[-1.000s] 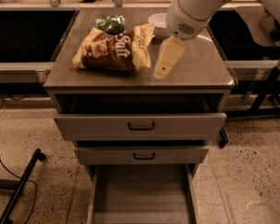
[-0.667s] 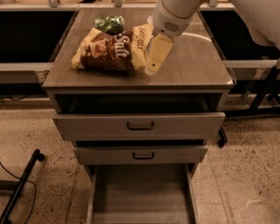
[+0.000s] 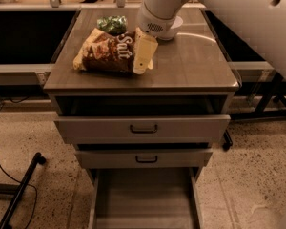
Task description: Place brown chip bag into bottom drawer
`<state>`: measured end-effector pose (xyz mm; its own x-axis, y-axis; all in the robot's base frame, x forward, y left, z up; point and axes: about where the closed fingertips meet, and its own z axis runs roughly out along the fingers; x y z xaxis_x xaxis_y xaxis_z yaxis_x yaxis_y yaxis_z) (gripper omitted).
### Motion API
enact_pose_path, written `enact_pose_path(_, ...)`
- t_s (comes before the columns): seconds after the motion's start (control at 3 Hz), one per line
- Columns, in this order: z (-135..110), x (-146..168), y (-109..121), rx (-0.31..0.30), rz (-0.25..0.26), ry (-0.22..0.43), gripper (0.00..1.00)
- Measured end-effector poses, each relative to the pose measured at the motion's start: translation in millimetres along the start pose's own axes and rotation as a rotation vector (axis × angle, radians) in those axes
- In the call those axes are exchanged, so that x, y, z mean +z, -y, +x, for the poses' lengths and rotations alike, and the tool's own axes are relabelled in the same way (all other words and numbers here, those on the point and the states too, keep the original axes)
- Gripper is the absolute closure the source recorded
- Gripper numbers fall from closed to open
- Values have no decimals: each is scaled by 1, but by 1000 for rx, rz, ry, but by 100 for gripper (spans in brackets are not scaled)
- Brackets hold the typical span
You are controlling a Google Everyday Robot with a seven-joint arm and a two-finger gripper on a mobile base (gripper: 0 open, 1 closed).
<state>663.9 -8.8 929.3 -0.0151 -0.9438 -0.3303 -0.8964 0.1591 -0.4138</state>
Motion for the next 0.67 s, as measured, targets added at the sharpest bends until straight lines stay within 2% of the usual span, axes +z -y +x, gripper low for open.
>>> enact_pose_path(0.33, -19, 7, 2, -36, 20, -7, 0)
enact_pose_path(0.67, -34, 18, 1, -66, 8, -3, 0)
